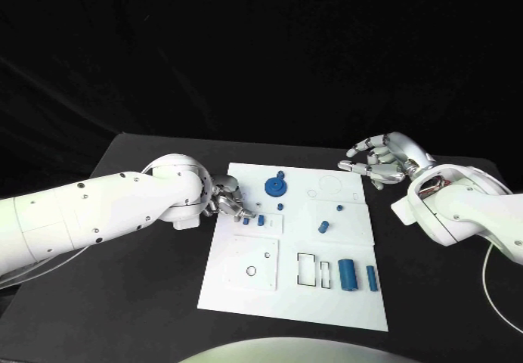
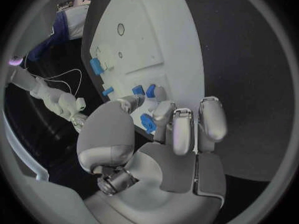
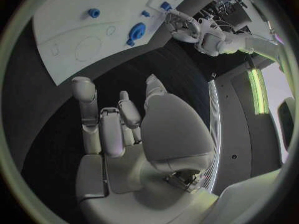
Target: Assemble the parts on the task board
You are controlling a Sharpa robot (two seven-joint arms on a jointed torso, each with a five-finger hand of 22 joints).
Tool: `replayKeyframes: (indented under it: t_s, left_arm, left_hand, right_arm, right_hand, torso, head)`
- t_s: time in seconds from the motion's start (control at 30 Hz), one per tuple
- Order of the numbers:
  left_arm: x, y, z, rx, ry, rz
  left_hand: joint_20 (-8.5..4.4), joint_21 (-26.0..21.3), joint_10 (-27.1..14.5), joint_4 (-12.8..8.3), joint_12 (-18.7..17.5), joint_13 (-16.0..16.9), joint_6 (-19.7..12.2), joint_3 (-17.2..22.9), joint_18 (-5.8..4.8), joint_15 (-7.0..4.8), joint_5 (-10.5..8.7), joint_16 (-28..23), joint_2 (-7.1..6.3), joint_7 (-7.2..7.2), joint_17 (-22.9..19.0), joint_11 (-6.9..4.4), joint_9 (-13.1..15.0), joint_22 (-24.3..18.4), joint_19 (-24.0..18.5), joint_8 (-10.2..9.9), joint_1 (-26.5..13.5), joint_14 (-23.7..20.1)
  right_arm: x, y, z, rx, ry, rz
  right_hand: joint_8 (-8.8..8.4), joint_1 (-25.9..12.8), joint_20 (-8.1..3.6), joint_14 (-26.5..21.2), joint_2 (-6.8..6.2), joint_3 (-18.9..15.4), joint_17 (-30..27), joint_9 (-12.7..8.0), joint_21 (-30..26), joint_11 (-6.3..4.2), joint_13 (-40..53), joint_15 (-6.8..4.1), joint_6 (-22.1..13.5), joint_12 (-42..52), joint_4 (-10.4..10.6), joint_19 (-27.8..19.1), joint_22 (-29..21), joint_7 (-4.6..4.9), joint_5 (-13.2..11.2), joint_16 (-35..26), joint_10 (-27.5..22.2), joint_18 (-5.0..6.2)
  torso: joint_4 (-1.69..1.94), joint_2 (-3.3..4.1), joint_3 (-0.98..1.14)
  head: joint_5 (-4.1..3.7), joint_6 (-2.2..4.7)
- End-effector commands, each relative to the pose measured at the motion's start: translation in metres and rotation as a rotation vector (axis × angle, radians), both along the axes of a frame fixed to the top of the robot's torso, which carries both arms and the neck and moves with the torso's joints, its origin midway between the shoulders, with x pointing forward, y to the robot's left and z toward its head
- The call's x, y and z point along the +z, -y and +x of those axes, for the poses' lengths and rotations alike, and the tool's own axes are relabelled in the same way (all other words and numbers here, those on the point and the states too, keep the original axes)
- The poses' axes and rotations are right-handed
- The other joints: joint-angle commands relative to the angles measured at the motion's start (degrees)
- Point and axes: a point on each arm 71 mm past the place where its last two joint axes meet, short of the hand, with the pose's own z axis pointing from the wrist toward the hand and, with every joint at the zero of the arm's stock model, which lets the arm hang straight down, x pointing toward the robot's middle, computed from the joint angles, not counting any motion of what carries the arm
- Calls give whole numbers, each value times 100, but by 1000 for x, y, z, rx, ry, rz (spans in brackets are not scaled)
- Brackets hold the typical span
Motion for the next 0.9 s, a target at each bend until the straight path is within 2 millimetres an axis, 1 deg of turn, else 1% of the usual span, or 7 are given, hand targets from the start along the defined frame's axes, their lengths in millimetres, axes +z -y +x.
replayKeyframes:
  t_s: [0.03,0.17,0.27,0.3,0.4,0.5,0.9]
  left_arm:
    - [7,0,0,63,10,-121]
    - [17,-2,1,103,42,-238]
    - [26,0,2,104,91,-355]
    - [29,1,2,97,112,-395]
    - [35,6,3,68,166,-462]
    - [42,14,2,-8,259,-500]
    - [30,56,-6,-400,514,-378]
  left_hand:
    - [-4,-57,-132,0,-110,-163,-87,-95,-83,-5,16,21,49,38,741,21,-13,-92,-87,-58,83,407]
    - [22,-254,-389,5,-374,-569,-248,-221,-13,38,46,7,93,106,709,83,-27,-434,-337,-135,238,395]
    - [171,-759,-1362,-27,-1280,-1900,-864,-245,136,246,106,-181,131,393,296,335,-199,-1229,-943,-521,714,222]
    - [217,-1003,-1631,-44,-1484,-2134,-997,-216,203,313,109,-579,121,473,-530,404,-250,-1605,-1241,-610,867,-104]
    - [408,-1845,-2182,-130,-1697,-2266,-1452,-159,397,549,89,-1197,-10,748,-1579,656,-419,-2746,-2181,-832,1461,-715]
    - [641,-2393,-2912,-186,-2113,-2582,-1767,-123,416,774,75,-2379,-154,966,-3381,893,-664,-3104,-2598,-995,2056,-2041]
    - [763,-2691,-3168,-658,-3491,-3922,-1691,110,469,842,-10,-2544,-318,902,-3843,971,-1658,-3244,-2715,-1465,2993,-2417]
  right_arm:
    - [1,-1,0,9,11,-1]
    - [1,-1,0,8,13,-1]
    - [1,-1,0,7,17,0]
    - [1,0,0,6,18,0]
    - [1,0,0,5,20,1]
    - [1,0,1,5,23,2]
    - [2,1,3,17,46,20]
  right_hand:
    - [36,-44,-11,151,-9,-35,-5,7,-19,0,-5,-26,-34,-29,-2,-16,-4,2,-14,-38,-43,84]
    - [36,-44,-11,151,-9,-35,-5,7,-19,0,-5,-26,-34,-29,-2,-16,-4,2,-14,-38,-43,84]
    - [40,-65,-12,153,-6,-44,2,6,-26,0,0,-26,-37,-23,-3,-12,-8,2,-13,-38,-37,84]
    - [40,-65,-12,153,-6,-44,2,6,-26,0,0,-26,-37,-23,-3,-12,-8,2,-13,-38,-37,84]
    - [41,-66,-12,151,-5,-44,-9,6,-32,0,-3,-26,-37,-24,-4,-13,-12,2,-13,-43,-39,85]
    - [43,-65,-12,151,0,-42,-13,6,-38,-1,-7,-26,-37,-27,-6,-14,-16,2,-11,-45,-41,86]
    - [202,162,-20,-232,87,-40,-1329,1,-1664,-29,-1580,-49,3,-1376,-17,-560,-1110,-31,-15,-1006,-1090,296]
  torso:
    - [2,-3,1]
    - [3,-5,6]
    - [2,-1,1]
    - [2,-2,1]
    - [2,-5,2]
    - [6,-3,4]
    - [1,-1,4]
  head:
    - [-7,13]
    - [-18,26]
    - [-28,38]
    - [-34,42]
    - [-46,45]
    - [-61,55]
    - [-146,92]
